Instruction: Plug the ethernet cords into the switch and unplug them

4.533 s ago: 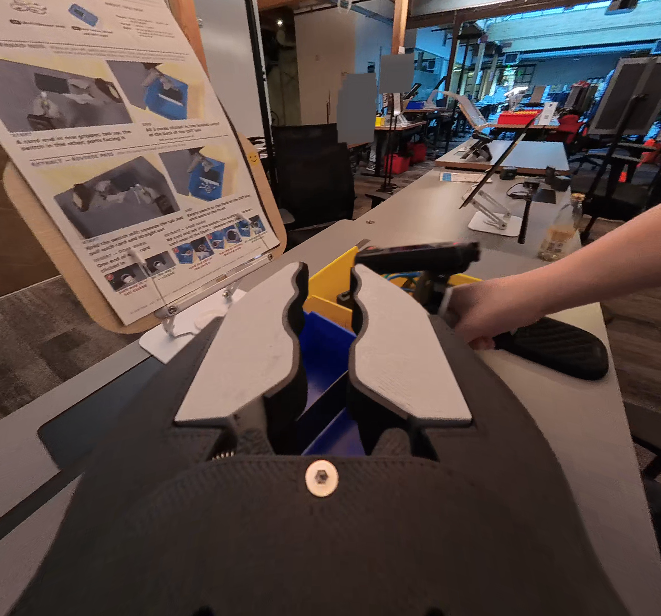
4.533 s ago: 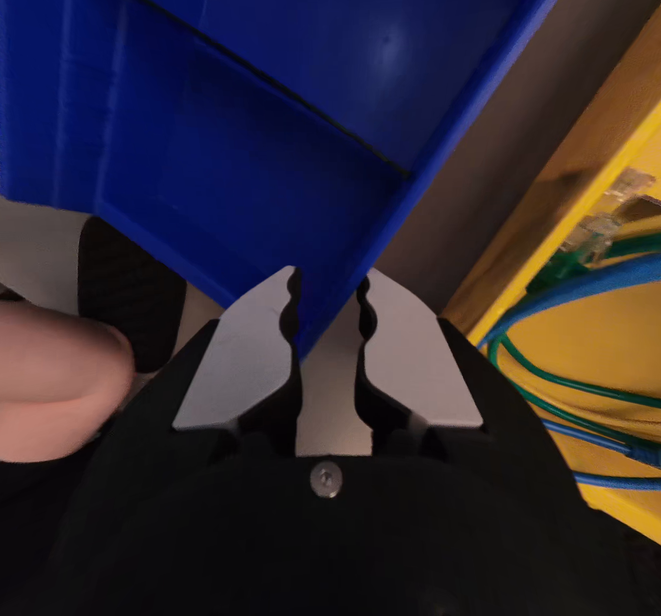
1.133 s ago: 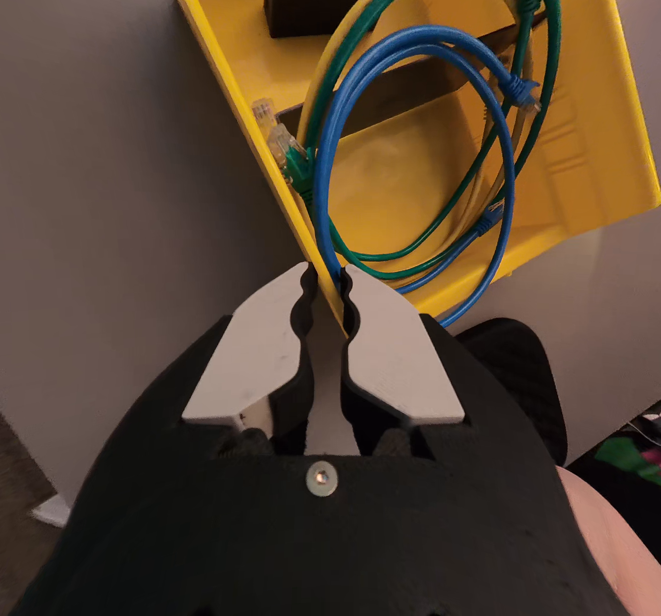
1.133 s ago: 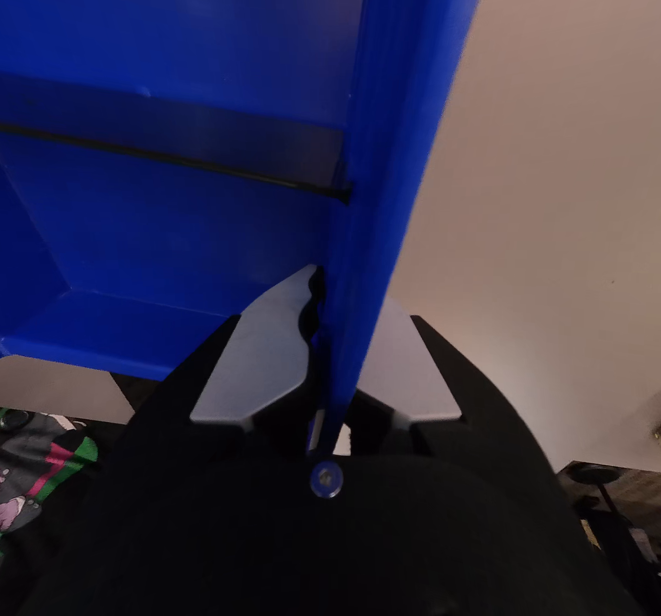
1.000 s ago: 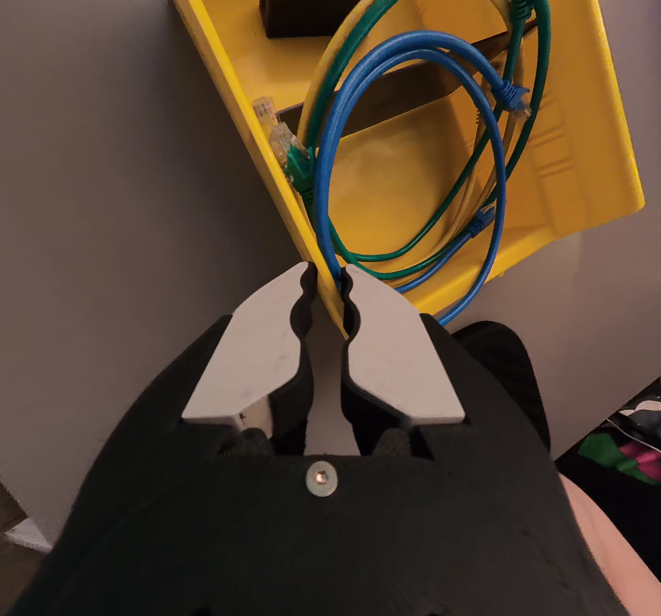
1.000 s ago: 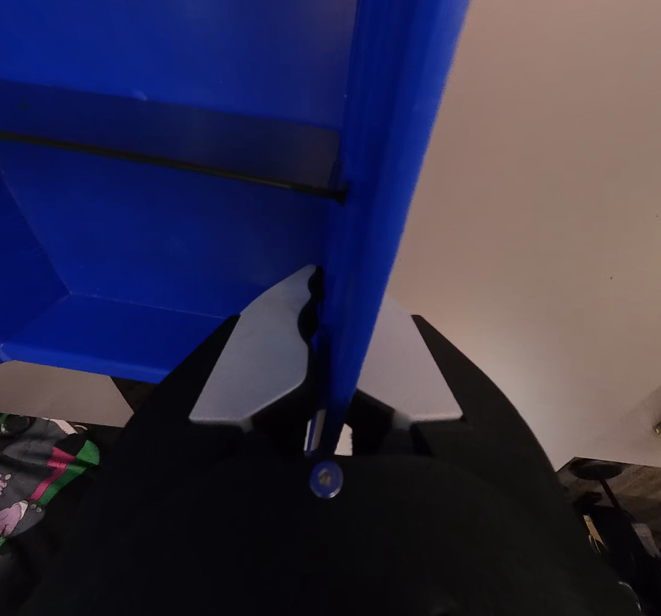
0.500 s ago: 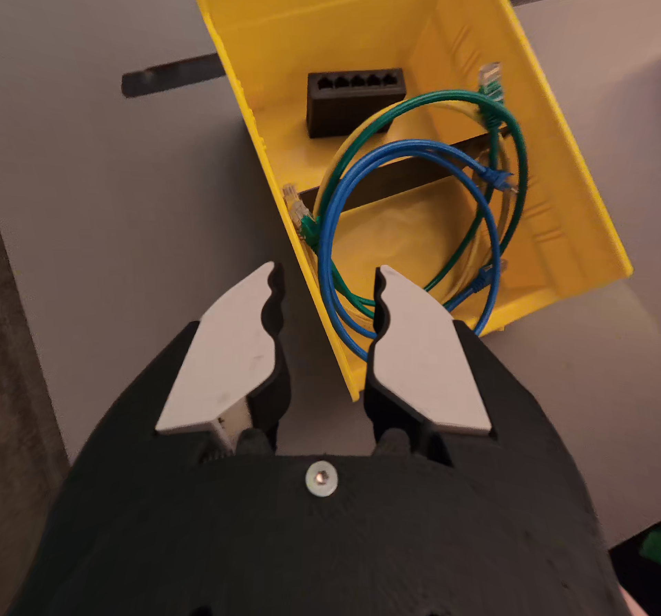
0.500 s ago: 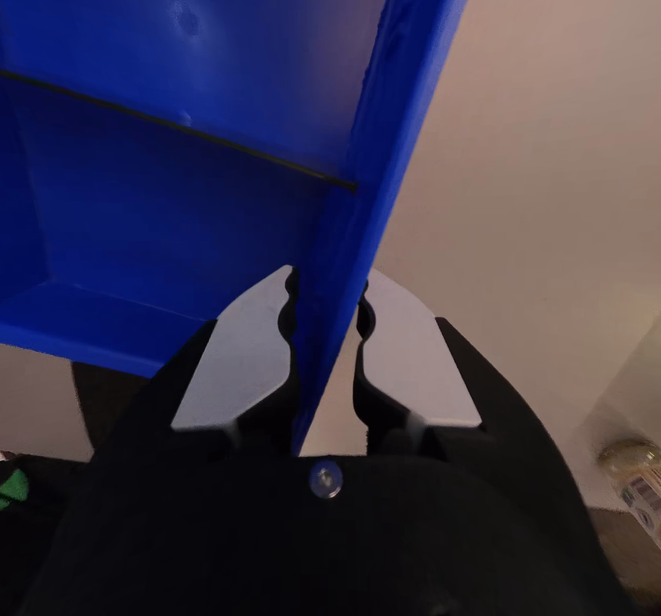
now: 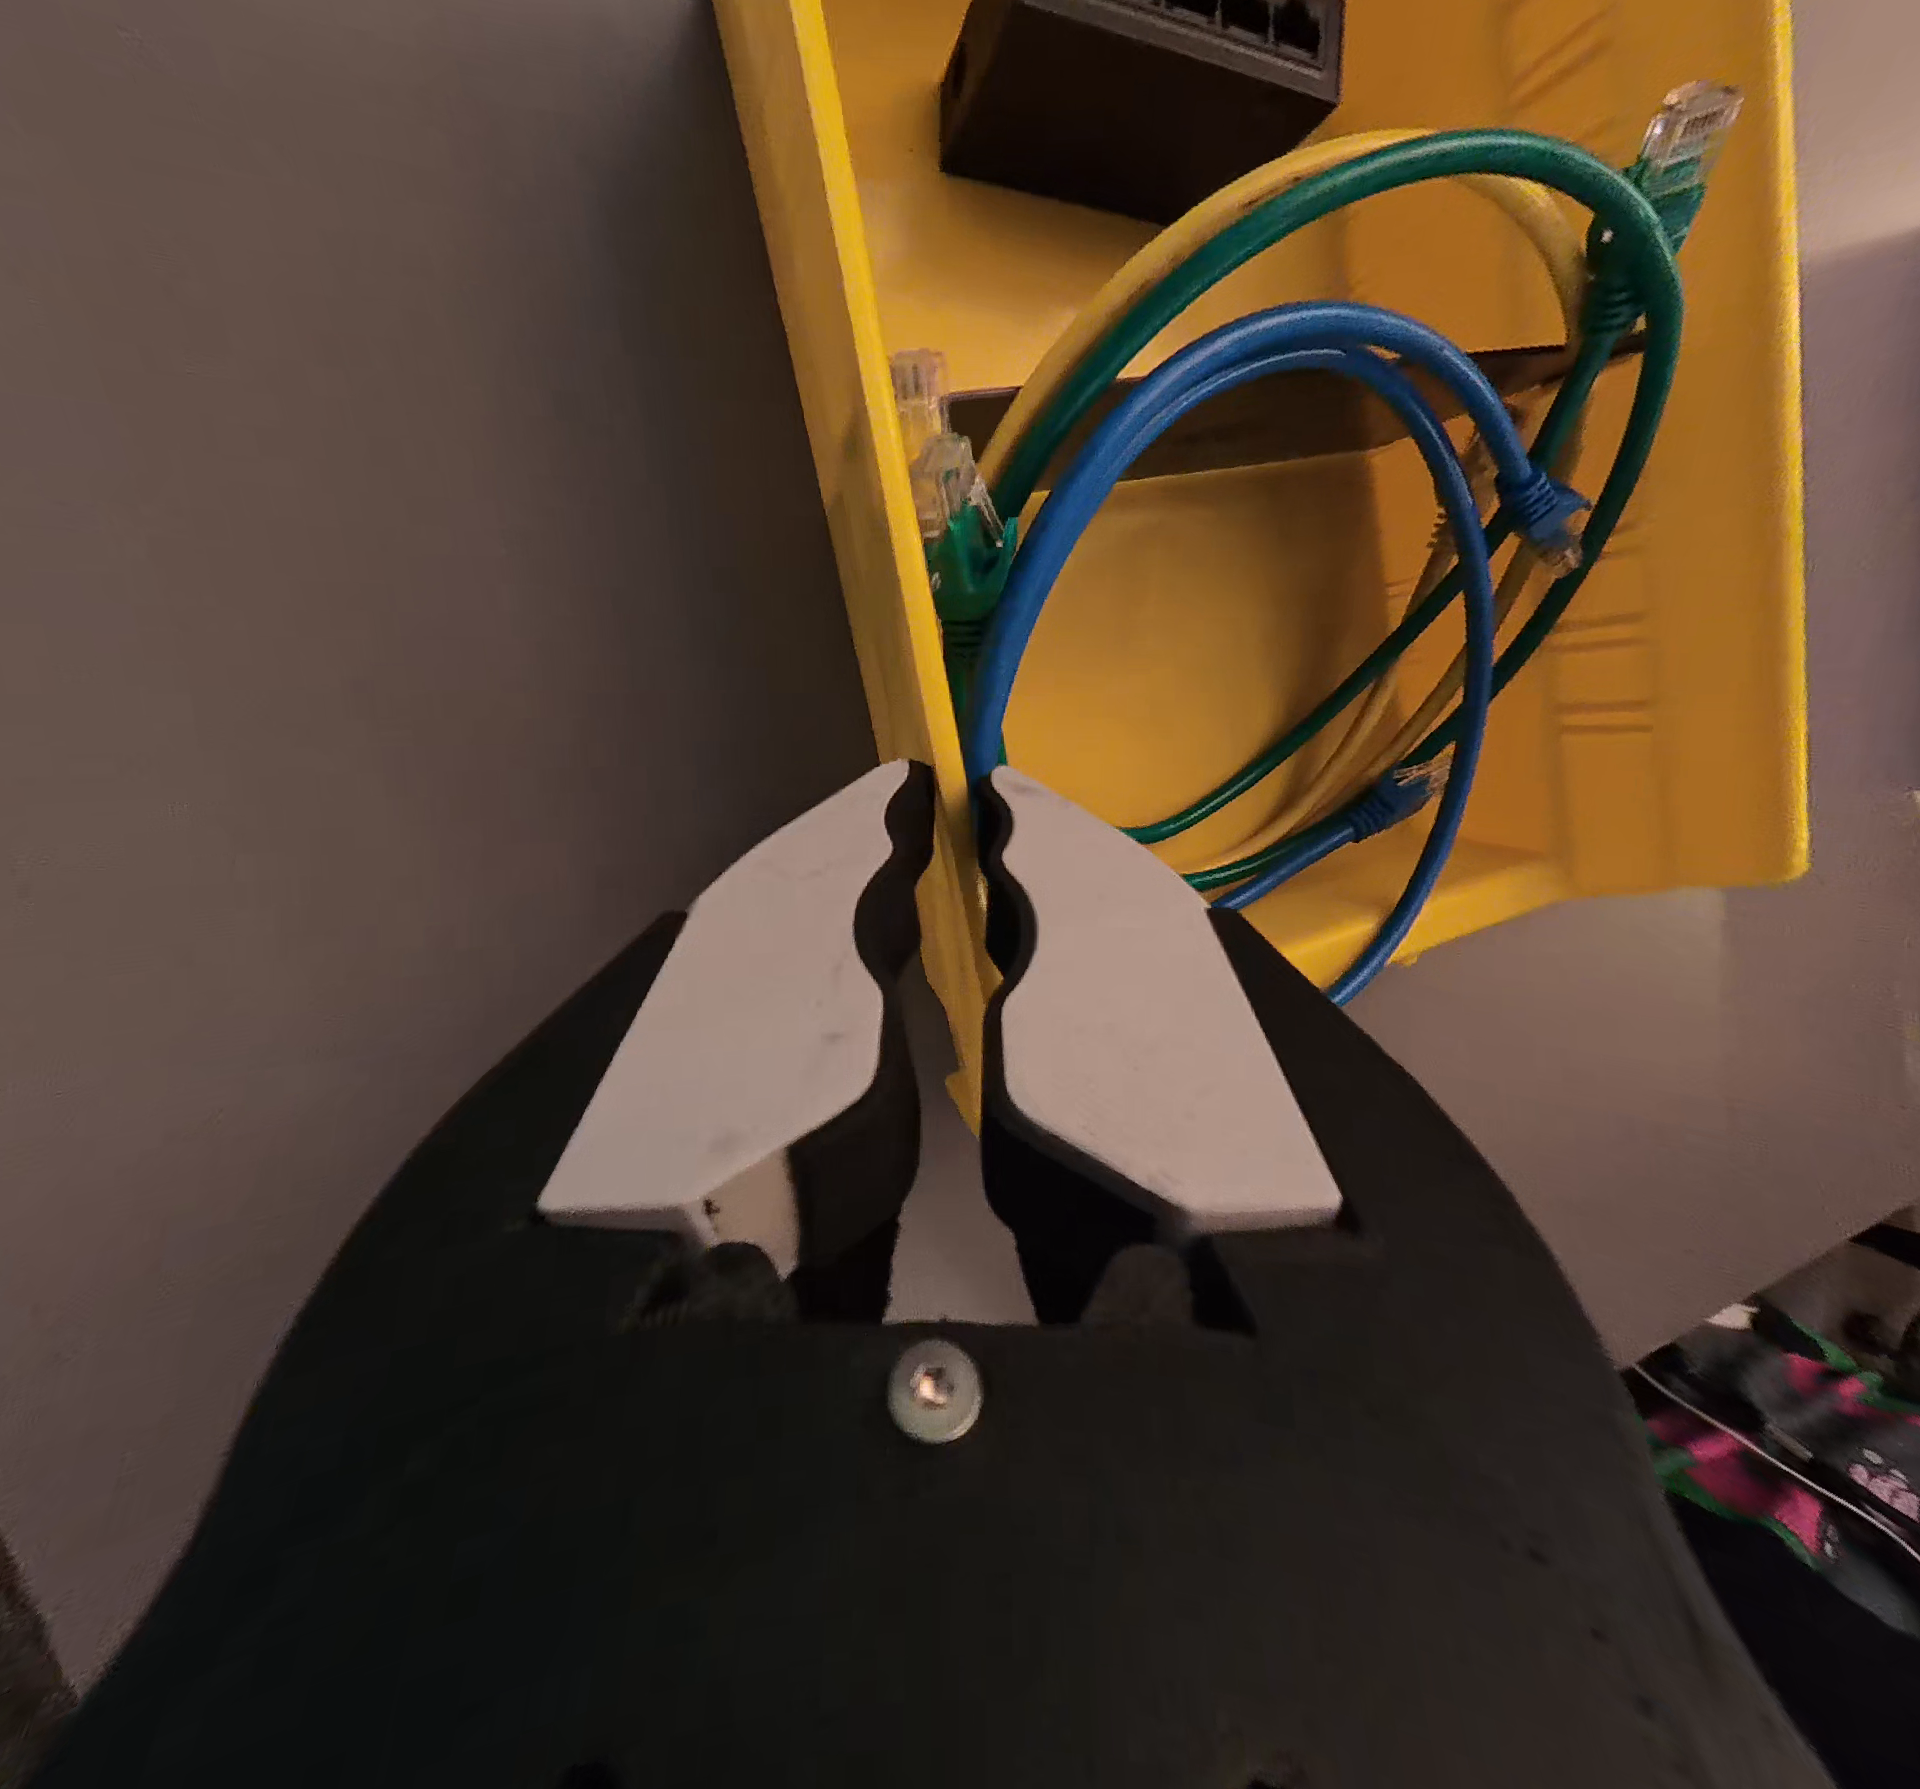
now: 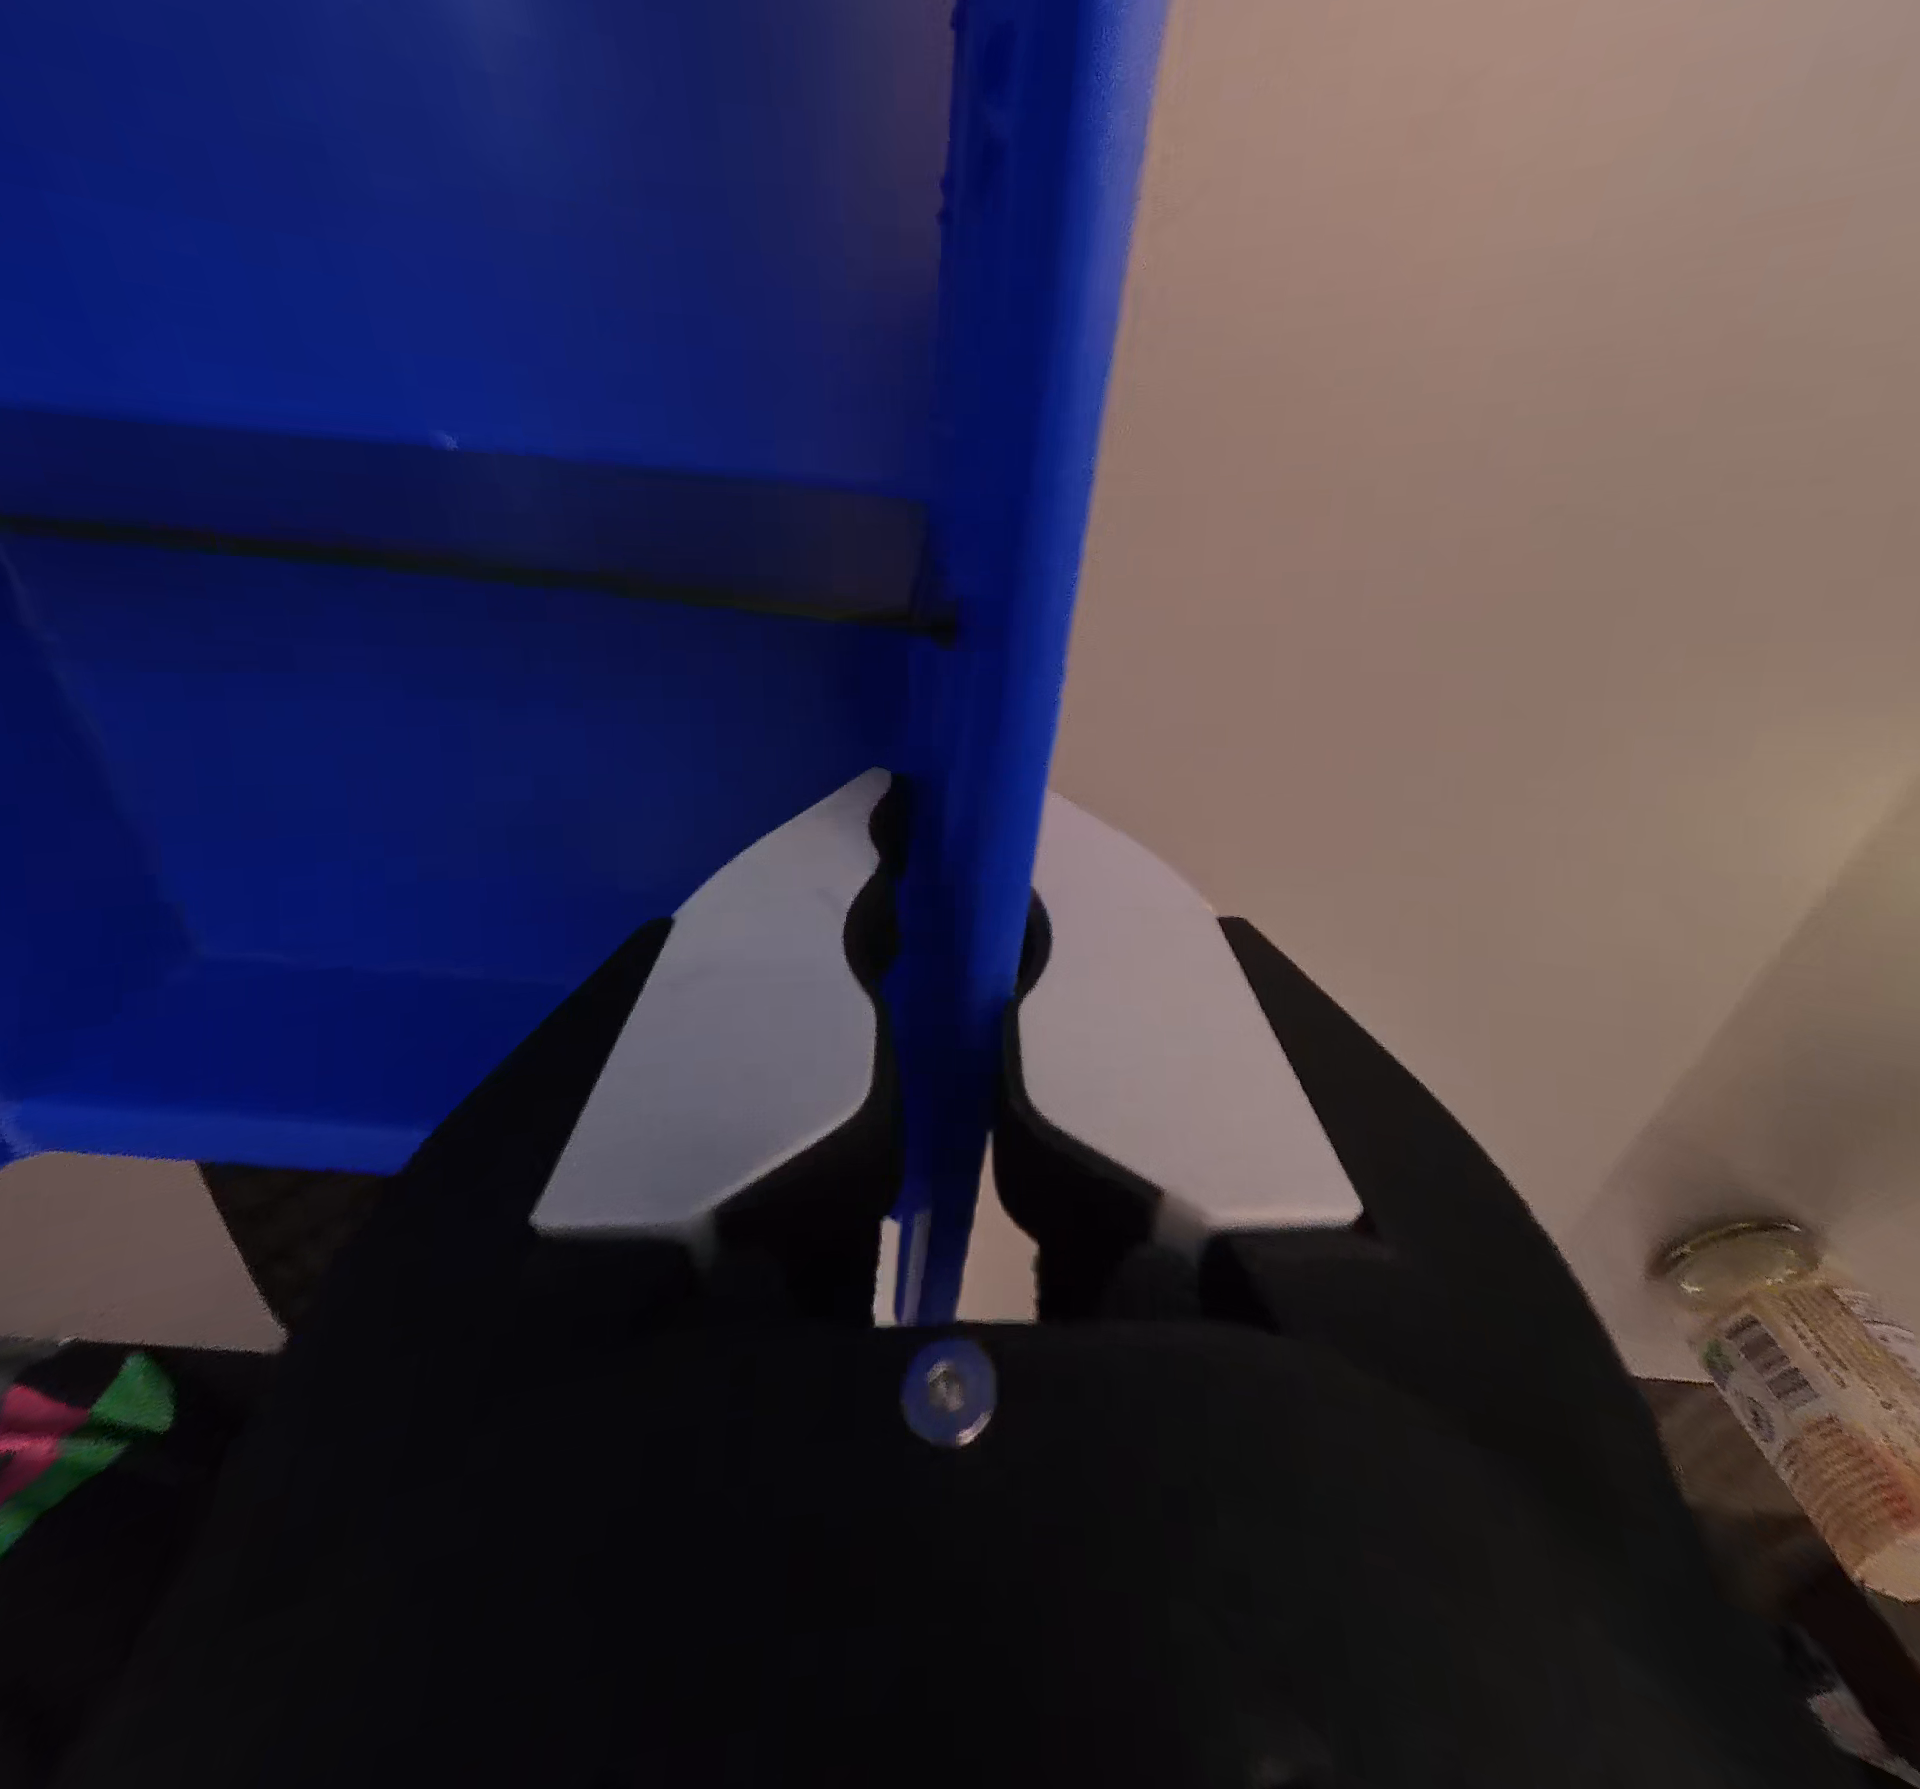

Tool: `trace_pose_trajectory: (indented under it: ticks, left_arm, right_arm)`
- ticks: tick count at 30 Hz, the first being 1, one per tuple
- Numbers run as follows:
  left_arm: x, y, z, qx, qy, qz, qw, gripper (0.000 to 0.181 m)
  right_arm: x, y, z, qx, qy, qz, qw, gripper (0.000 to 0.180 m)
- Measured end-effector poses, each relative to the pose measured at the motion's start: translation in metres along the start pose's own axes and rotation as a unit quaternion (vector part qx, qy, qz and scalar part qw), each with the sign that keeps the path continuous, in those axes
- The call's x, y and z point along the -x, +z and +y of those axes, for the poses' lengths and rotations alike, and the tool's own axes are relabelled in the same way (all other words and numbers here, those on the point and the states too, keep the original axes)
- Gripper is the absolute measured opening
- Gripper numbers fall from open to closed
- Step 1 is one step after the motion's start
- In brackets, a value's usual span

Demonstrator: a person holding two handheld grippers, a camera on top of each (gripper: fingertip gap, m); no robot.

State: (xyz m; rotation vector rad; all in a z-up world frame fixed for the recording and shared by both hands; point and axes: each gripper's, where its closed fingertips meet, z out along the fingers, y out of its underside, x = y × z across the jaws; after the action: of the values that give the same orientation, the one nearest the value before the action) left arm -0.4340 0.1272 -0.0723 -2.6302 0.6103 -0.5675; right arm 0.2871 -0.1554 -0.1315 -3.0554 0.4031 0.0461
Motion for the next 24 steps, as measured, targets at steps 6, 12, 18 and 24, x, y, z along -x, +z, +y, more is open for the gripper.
trace_pose_trajectory:
  ticks: [6, 12, 18, 24]
  left_arm:
    - [0.013, -0.012, 0.004, -0.019, 0.017, -0.026, 0.999, 0.005]
    - [-0.022, -0.065, -0.059, -0.224, 0.141, -0.057, 0.963, 0.048]
    - [-0.044, -0.011, -0.062, -0.141, 0.312, -0.164, 0.925, 0.057]
    - [-0.026, 0.028, -0.05, -0.042, 0.327, -0.183, 0.926, 0.045]
  right_arm:
    - [0.0, 0.001, -0.001, -0.019, 0.001, -0.031, 0.999, 0.014]
    - [-0.017, -0.046, -0.012, -0.137, -0.005, 0.092, 0.986, 0.035]
    - [0.048, -0.197, -0.063, -0.508, -0.094, 0.155, 0.842, 0.057]
    - [0.126, -0.294, -0.061, -0.706, -0.151, 0.139, 0.678, 0.064]
